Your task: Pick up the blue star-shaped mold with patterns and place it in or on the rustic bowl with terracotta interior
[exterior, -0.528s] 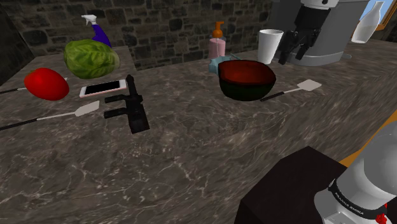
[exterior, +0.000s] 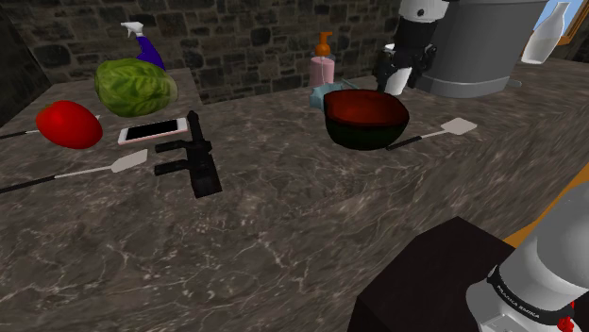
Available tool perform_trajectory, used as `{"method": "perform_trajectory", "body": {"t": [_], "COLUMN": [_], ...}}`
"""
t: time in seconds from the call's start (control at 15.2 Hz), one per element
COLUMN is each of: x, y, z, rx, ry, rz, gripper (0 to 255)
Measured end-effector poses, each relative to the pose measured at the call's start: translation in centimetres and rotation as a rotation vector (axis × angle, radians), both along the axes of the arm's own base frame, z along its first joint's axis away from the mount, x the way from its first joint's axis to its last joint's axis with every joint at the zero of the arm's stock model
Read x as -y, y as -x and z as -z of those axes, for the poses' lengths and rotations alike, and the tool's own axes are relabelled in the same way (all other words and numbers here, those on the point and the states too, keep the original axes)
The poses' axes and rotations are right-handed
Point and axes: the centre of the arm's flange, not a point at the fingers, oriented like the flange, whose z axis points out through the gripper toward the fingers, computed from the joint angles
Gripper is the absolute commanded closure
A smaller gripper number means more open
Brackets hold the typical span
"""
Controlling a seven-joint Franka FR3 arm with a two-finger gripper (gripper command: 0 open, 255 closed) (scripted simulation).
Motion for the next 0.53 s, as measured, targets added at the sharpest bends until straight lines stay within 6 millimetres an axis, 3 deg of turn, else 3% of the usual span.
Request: {"method": "perform_trajectory", "body": {"t": [0.53], "x": [-1.4], "y": [-10.5], "z": [1.6], "rx": [0.009], "ry": [0.063], "rz": [0.266], "gripper": [0]}}
